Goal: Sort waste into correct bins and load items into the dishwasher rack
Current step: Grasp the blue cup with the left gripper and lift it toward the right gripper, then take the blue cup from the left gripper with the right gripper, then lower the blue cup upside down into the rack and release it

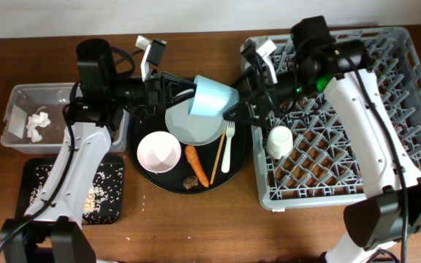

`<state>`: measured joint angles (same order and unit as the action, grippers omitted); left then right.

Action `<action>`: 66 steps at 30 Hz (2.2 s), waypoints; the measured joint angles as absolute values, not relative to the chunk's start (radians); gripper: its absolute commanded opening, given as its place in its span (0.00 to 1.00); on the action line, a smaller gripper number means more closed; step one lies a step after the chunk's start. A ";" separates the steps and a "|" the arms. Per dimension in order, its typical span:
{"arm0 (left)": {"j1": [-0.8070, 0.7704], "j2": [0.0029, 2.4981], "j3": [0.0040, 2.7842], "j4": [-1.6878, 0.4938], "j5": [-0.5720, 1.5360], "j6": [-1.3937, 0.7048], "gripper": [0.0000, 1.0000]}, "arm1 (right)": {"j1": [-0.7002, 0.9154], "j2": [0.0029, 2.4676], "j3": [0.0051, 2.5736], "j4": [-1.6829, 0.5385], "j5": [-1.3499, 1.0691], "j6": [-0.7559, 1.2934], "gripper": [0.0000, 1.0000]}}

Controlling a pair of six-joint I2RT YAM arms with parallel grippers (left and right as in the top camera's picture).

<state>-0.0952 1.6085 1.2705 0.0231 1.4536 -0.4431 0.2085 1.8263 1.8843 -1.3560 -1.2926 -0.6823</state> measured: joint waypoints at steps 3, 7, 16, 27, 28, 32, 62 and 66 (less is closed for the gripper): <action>-0.095 1.608 1.271 0.024 1.451 -0.448 0.01 | 0.210 1.826 1.884 -1.355 -1.296 -0.688 0.82; -0.095 1.608 1.271 0.024 1.448 -0.451 0.00 | 0.210 1.826 1.884 -1.341 -1.316 -0.689 0.74; -0.095 1.608 1.271 0.007 1.424 -0.456 0.09 | 0.208 1.826 1.884 -1.309 -1.335 -0.688 0.49; -0.105 1.608 1.278 -0.221 1.323 -0.350 0.09 | 0.135 1.826 1.883 -1.257 -1.415 -0.688 0.49; -0.106 1.608 1.278 -0.221 1.322 -0.347 0.09 | 0.135 1.826 1.883 -1.254 -1.418 -0.688 0.49; -0.105 1.608 1.278 -0.221 1.298 -0.339 0.09 | 0.135 1.826 1.883 -1.251 -1.424 -0.688 0.49; -0.106 1.608 1.279 -0.486 0.720 -0.245 0.09 | 0.152 1.874 1.922 -1.253 -0.059 -0.026 0.38; -0.106 1.608 1.279 -0.500 0.713 -0.245 0.08 | 0.177 1.914 1.886 -1.249 -0.049 -0.026 0.38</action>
